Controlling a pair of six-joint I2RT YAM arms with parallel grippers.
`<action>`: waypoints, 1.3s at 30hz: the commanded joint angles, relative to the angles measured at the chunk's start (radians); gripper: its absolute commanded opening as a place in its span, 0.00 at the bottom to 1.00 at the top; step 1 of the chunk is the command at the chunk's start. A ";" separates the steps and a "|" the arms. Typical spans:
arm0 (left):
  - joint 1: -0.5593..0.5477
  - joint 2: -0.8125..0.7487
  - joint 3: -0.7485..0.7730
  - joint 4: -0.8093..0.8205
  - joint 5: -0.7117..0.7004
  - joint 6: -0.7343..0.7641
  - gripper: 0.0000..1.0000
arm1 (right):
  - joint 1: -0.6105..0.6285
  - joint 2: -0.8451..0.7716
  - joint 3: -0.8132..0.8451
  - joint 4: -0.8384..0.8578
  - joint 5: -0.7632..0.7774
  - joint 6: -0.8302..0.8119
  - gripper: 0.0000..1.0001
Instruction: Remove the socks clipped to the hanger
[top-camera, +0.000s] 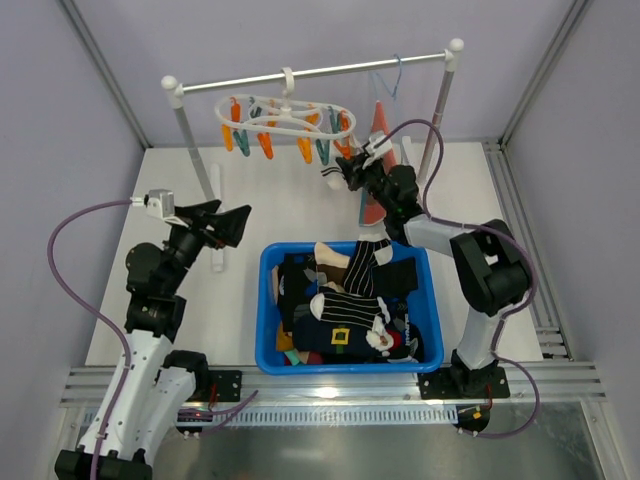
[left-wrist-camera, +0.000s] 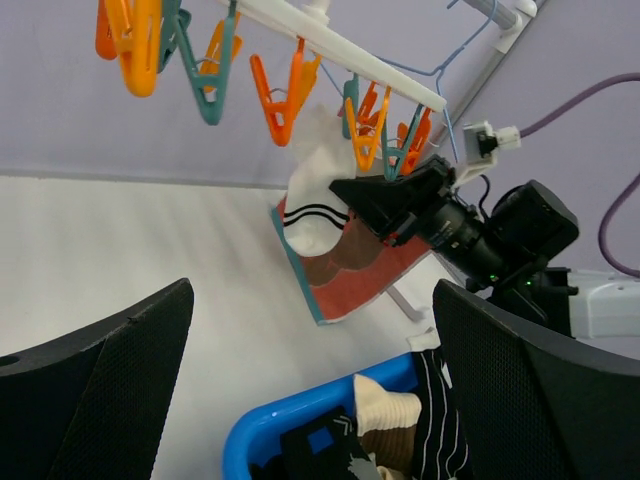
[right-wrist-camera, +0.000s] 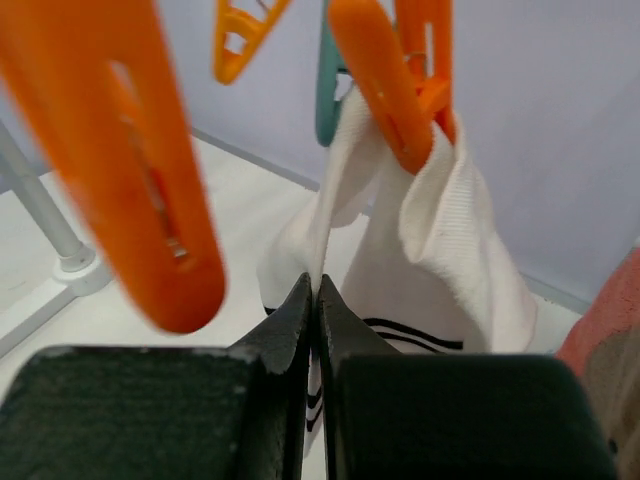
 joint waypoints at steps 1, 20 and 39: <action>-0.006 -0.008 -0.001 0.045 0.021 0.001 1.00 | 0.021 -0.139 -0.084 0.156 0.026 -0.030 0.04; -0.211 0.030 -0.030 0.059 -0.130 0.104 1.00 | 0.309 -0.561 -0.440 0.089 0.168 -0.162 0.04; -0.483 0.199 -0.156 0.427 -0.145 0.167 1.00 | 0.437 -0.562 -0.451 0.063 0.162 -0.127 0.04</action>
